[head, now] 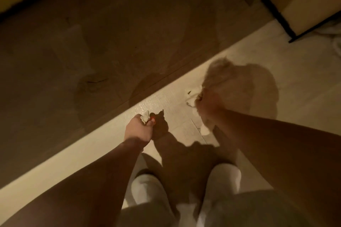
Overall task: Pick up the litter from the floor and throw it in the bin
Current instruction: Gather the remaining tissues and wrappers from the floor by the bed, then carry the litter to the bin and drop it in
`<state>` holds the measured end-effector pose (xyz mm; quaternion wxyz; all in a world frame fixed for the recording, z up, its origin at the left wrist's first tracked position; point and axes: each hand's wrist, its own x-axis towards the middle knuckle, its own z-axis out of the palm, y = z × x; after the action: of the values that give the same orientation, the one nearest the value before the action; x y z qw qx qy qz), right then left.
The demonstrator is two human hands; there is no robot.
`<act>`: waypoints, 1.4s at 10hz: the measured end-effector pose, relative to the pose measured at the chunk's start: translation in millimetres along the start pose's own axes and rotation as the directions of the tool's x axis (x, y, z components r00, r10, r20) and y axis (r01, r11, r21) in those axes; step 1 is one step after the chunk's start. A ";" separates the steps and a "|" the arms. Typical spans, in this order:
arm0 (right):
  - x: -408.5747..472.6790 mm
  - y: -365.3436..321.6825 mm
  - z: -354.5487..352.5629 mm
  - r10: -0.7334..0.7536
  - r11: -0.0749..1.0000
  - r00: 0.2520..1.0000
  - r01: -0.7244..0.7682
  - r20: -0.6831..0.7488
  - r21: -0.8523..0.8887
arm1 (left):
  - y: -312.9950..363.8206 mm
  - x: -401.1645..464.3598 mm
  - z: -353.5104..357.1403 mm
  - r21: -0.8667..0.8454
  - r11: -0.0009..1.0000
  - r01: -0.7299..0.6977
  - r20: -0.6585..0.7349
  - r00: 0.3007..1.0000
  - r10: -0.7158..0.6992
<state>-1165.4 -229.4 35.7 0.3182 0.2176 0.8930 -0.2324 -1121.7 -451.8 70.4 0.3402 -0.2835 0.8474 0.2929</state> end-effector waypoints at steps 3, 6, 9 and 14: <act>-295.2 -27.5 -200.4 0.139 0.930 0.978 -0.183 0.157 0.319 | 89.1 -267.2 -157.4 -0.024 1.000 -0.020 0.093 0.995 0.022; -540.3 -40.4 -294.2 0.384 0.617 0.922 -0.292 0.044 0.730 | 136.6 -449.5 -266.7 -0.036 0.989 -0.145 0.280 0.948 0.149; -675.0 -21.3 -251.7 0.639 0.182 0.767 -0.216 0.052 0.959 | 116.2 -516.3 -262.1 0.075 0.933 -0.351 0.477 0.835 0.276; -959.4 49.5 -45.4 0.887 -0.395 0.332 0.189 0.320 0.899 | -37.7 -718.6 -132.2 0.298 0.428 -0.853 0.853 0.439 0.281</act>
<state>-485.8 -395.7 695.5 -0.2638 0.7914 0.2163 -0.5073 -713.6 -366.0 671.5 0.5738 0.3421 0.7324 0.1318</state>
